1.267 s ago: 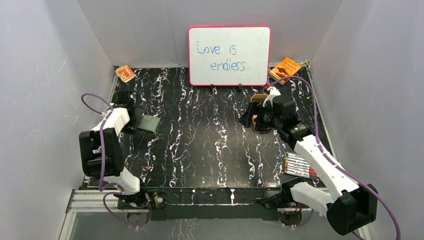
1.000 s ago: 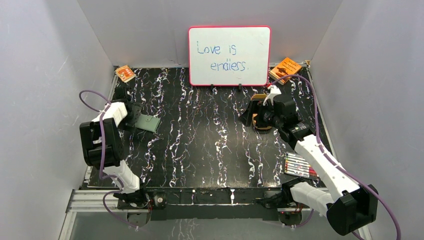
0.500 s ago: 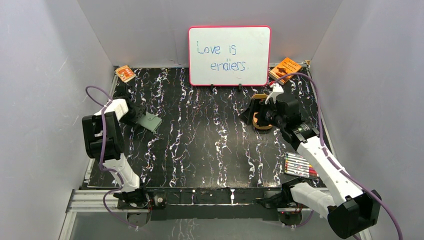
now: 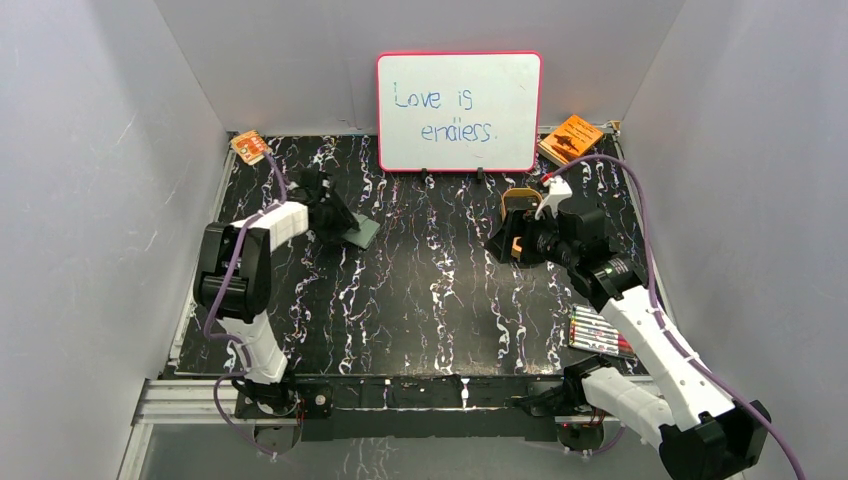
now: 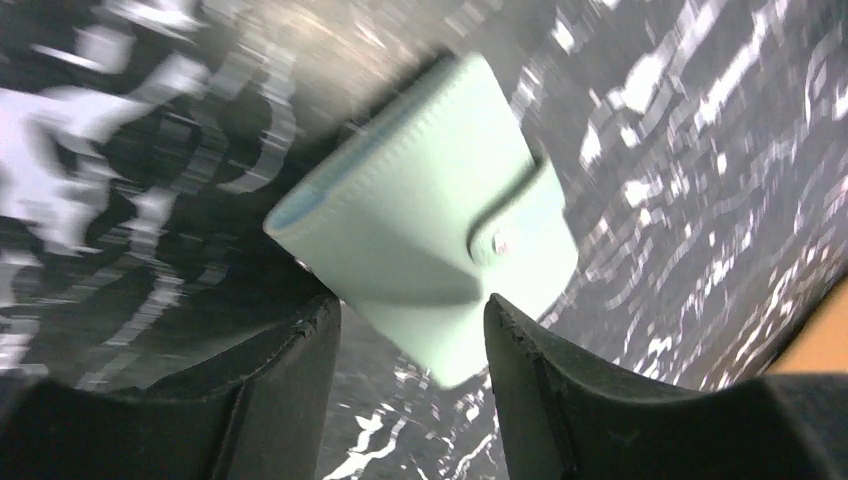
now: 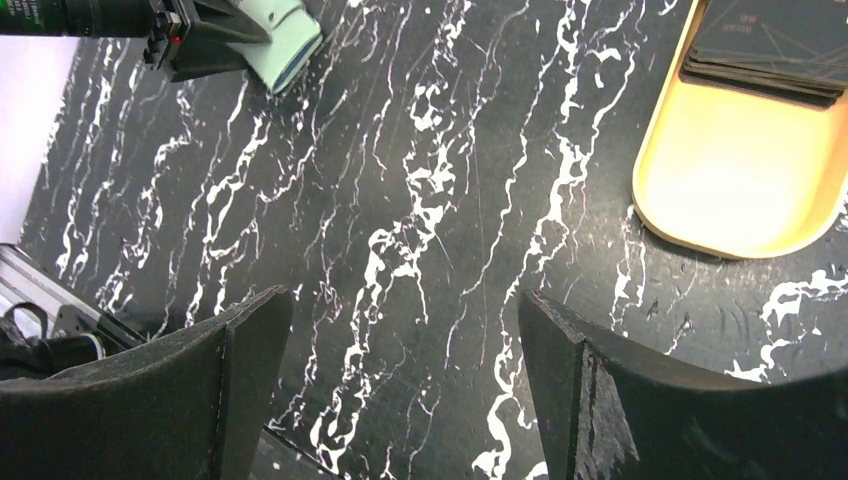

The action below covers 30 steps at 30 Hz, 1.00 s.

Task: Put the credit cards into the card holder
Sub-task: Move the card holder to the center of the board.

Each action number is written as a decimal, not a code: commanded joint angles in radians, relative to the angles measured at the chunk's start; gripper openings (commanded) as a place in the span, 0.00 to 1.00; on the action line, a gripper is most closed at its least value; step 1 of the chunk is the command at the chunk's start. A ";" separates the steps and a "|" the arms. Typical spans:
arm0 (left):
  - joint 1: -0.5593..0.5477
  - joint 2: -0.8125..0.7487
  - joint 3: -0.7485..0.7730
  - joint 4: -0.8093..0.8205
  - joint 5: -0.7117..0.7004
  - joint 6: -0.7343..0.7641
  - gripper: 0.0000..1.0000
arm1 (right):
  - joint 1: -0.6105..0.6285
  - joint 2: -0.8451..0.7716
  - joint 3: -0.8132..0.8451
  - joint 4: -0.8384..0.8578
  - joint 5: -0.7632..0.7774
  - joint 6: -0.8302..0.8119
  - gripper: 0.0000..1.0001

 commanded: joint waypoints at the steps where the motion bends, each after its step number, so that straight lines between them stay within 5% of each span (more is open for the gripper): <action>1: -0.101 0.009 -0.101 -0.049 0.073 0.067 0.53 | 0.006 -0.032 -0.027 -0.026 0.002 -0.025 0.91; 8: -0.146 -0.113 -0.205 -0.026 0.080 0.061 0.53 | 0.008 -0.044 -0.039 -0.035 -0.017 -0.010 0.90; 15: -0.147 -0.331 -0.218 -0.087 -0.001 0.000 0.68 | 0.046 0.095 0.033 0.081 -0.098 0.049 0.87; 21: -0.146 -0.541 -0.251 -0.142 -0.073 -0.017 0.91 | 0.211 0.311 0.122 0.222 -0.015 0.079 0.86; 30: -0.145 -0.814 -0.361 -0.184 -0.231 -0.009 0.94 | 0.261 0.735 0.316 0.495 -0.032 0.145 0.83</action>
